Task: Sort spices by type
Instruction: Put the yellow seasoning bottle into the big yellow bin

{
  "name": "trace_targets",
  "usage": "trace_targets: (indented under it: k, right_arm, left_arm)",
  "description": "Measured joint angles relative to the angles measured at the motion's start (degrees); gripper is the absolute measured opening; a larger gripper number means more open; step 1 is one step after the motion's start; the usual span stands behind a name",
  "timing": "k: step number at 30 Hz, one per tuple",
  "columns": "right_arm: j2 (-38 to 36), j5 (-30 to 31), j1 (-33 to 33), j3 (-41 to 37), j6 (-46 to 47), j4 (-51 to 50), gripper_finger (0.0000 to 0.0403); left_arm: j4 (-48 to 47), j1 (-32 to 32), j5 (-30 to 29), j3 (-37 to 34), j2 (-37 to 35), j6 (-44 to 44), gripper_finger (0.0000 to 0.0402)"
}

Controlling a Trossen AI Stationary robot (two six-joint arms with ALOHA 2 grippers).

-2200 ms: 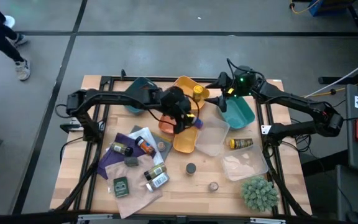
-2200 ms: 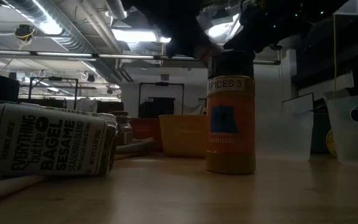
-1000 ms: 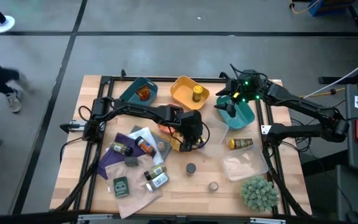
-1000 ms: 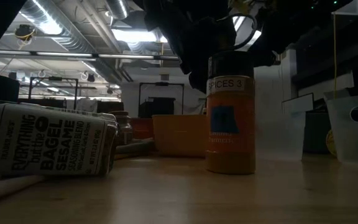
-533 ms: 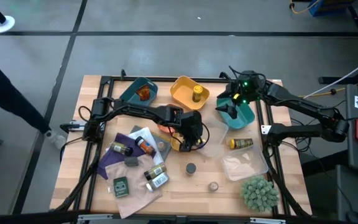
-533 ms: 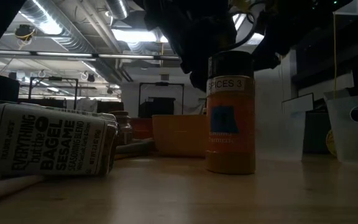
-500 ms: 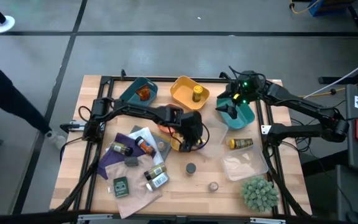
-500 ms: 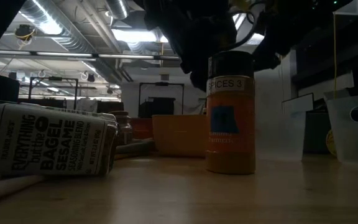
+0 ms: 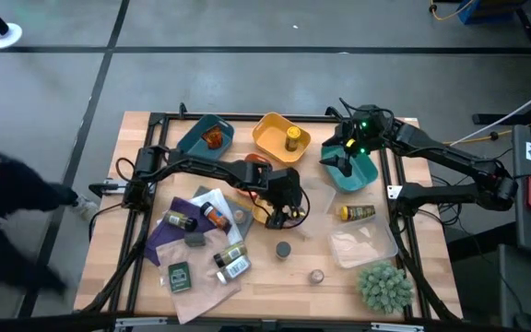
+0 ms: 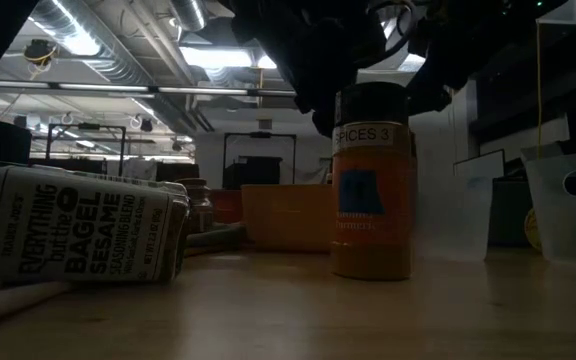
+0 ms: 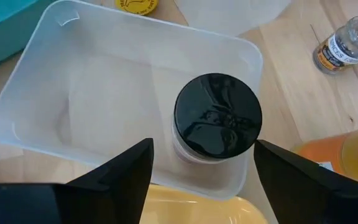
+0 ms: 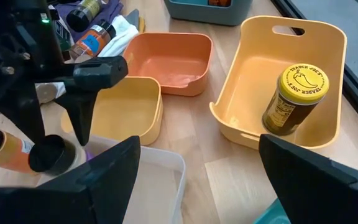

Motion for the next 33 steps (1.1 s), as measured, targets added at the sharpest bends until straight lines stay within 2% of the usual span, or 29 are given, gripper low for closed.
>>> trace_targets:
  k: [8,16,20,25,27,33]
  right_arm:
    - [-1.14,-0.13,0.01,0.00,-0.02,-2.65,0.0326]
    - [-7.04,-0.54,0.12,0.00,-0.02,-12.21,0.0326]
    - [-9.00,-0.06,3.37,0.00,0.00,-19.38,0.0326]
    - [-9.20,0.37,11.28,0.00,3.61,-24.92,0.0326]
    - [-9.16,2.76,14.66,0.00,6.04,-25.75,0.0326]
    - [-7.84,16.19,23.67,0.00,15.15,-32.20,0.0326]
  left_arm:
    - [-0.98,0.39,-0.05,0.00,-1.82,0.00,0.0263]
    - [-1.79,2.60,-0.09,0.00,-7.64,1.70,0.0261]
    - [-2.21,3.93,-0.09,0.00,-10.13,1.88,0.0260]
    - [-2.54,5.24,-0.09,0.00,-10.94,1.88,0.0260]
    - [-2.48,5.62,-0.09,0.00,-10.98,1.88,0.0260]
    - [-2.43,6.19,-0.09,0.00,-11.04,1.89,0.0260]
